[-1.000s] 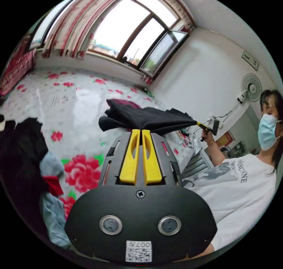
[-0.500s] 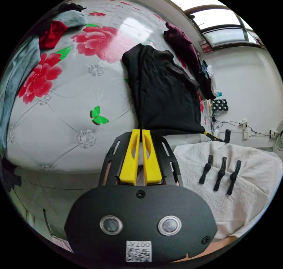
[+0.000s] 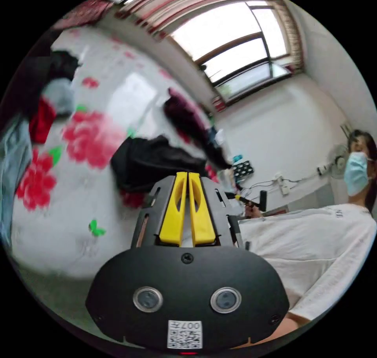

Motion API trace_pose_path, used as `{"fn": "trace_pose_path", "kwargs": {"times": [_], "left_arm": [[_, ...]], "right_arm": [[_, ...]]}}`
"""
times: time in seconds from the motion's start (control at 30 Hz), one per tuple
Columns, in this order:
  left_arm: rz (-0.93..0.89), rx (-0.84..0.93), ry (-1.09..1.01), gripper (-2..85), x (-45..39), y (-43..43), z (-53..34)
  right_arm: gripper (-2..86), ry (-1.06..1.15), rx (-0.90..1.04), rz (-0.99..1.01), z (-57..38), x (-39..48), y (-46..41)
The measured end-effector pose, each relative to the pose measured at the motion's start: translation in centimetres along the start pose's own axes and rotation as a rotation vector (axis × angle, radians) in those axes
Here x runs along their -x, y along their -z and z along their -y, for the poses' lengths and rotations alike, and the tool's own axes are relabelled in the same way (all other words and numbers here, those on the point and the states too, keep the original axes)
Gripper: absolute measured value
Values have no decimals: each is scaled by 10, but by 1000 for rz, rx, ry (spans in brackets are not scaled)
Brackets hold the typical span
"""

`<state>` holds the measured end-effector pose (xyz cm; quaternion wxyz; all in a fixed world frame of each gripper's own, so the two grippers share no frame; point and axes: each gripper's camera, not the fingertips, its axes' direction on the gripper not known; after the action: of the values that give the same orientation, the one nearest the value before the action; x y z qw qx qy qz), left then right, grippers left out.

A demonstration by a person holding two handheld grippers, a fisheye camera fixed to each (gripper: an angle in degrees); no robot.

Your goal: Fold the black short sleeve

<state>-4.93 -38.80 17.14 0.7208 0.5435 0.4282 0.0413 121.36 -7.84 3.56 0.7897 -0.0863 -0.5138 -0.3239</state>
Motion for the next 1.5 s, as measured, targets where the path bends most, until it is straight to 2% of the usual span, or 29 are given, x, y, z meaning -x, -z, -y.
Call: {"fn": "trace_pose_path", "kwargs": {"times": [0.1, 0.2, 0.37, 0.5, 0.7, 0.8, 1.03, 1.1, 1.17, 1.27, 1.33, 1.47, 1.5], "left_arm": [[-37, -13, -285, -10, -57, 9, 31], [-10, 94, -401, -10, -76, -10, 40], [-17, 158, -270, -10, -53, -46, 12], [-26, 183, -205, -10, -42, -58, -25], [-22, 266, -258, -10, -54, -77, -57], [9, 328, -259, -10, -53, -98, -70], [-22, 369, -199, -10, -42, -138, -90], [-19, 400, -182, -10, -35, -149, -93], [0, 414, -177, -10, -31, -155, -94], [46, 399, -185, -10, -26, -155, -88], [100, 348, -185, -10, -23, -150, -80], [297, 107, -102, -8, -12, -136, -42], [281, 28, -72, -7, -10, -137, -30]], "right_arm": [[9, 220, 155, 45, 13, 58, -21], [23, 417, 202, -69, 22, 115, -44], [40, 596, 237, -167, 53, 171, -109], [59, 675, 251, -90, 89, 214, -195], [83, 782, 393, 46, 146, 299, -337], [87, 828, 485, 52, 158, 341, -400], [61, 928, 770, -121, 125, 379, -529], [37, 931, 773, -195, 119, 379, -540], [16, 958, 709, -231, 124, 381, -528], [3, 935, 568, -172, 159, 376, -471], [0, 832, 378, -114, 202, 358, -389], [-2, 646, 91, -18, 248, 308, -228], [-2, 616, 8, 24, 250, 292, -174]]}}
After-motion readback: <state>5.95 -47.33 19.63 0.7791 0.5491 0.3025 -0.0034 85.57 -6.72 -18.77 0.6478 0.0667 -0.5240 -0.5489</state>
